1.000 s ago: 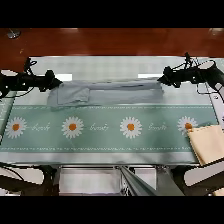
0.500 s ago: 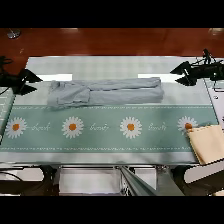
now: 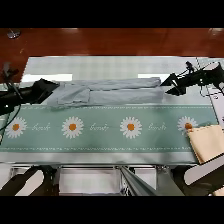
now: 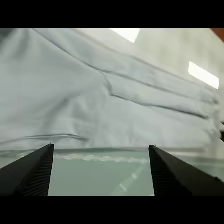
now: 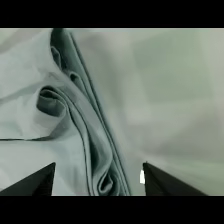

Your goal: Fold the shirts.

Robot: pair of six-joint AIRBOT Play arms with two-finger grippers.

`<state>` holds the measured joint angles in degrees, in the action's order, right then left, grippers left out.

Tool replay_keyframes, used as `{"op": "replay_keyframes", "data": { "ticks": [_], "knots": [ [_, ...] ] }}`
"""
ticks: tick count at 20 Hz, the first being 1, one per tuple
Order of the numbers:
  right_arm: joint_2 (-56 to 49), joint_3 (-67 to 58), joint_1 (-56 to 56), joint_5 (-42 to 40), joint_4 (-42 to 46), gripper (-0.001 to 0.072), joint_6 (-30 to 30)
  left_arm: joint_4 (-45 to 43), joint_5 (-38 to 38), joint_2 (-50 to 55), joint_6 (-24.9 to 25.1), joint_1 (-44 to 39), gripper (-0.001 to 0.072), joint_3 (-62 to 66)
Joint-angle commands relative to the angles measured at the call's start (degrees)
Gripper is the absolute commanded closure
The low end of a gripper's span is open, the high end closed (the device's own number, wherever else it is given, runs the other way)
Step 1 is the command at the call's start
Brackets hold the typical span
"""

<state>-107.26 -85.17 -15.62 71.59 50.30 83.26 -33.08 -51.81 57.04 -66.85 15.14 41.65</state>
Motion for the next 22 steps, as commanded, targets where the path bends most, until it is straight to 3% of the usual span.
{"op": "replay_keyframes", "data": {
  "ticks": [1,3,4,5,6,7,8,9,11,14,18,22],
  "knots": [
    [-2.5,-0.1,2.7,0.7,-0.2,0.0098,-0.1,1.8,4.4,-1.2,3.0,-6.9,0.0005,-2.4],
    [-2.6,-0.3,4.5,0.1,-1.2,0.0131,-1.2,1.9,4.9,0.4,3.0,-9.3,0.0005,-2.2],
    [-2.6,-0.7,5.2,0.0,-1.2,0.0295,-1.5,1.9,4.9,1.4,3.0,-10.1,0.0004,-1.9],
    [-2.6,-1.3,5.9,-0.1,-1.3,0.0535,-1.6,1.9,4.9,2.5,3.0,-11.0,0.0004,-1.4],
    [-2.5,-2.1,6.2,0.5,-1.4,0.0674,-2.2,2.0,4.9,3.6,3.0,-11.6,0.0007,-0.8],
    [-2.4,-3.5,6.1,2.6,-1.4,0.0674,-2.1,2.3,4.3,4.7,2.9,-12.3,0.0082,0.2],
    [-1.8,-4.6,6.1,4.7,-0.4,0.0675,-2.0,2.3,2.6,5.8,3.0,-13.0,0.0417,1.6],
    [-0.1,-5.0,6.1,6.2,3.0,0.0675,-1.4,2.4,1.2,6.6,4.7,-13.6,0.0682,3.2],
    [4.6,-4.3,6.3,8.7,10.6,0.0676,-0.7,2.4,2.3,7.3,6.2,-16.0,0.0688,6.3],
    [15.3,2.4,5.7,9.8,13.0,0.0675,0.6,-1.2,7.4,8.9,6.0,-22.0,0.0689,12.2],
    [37.0,17.4,6.0,7.7,13.3,0.0675,2.1,-16.7,22.7,13.4,-6.5,-35.0,0.069,18.6],
    [53.5,25.2,6.0,7.2,13.4,0.0675,5.8,-16.9,20.1,25.5,-10.3,-45.1,0.069,27.1]
  ]
}}
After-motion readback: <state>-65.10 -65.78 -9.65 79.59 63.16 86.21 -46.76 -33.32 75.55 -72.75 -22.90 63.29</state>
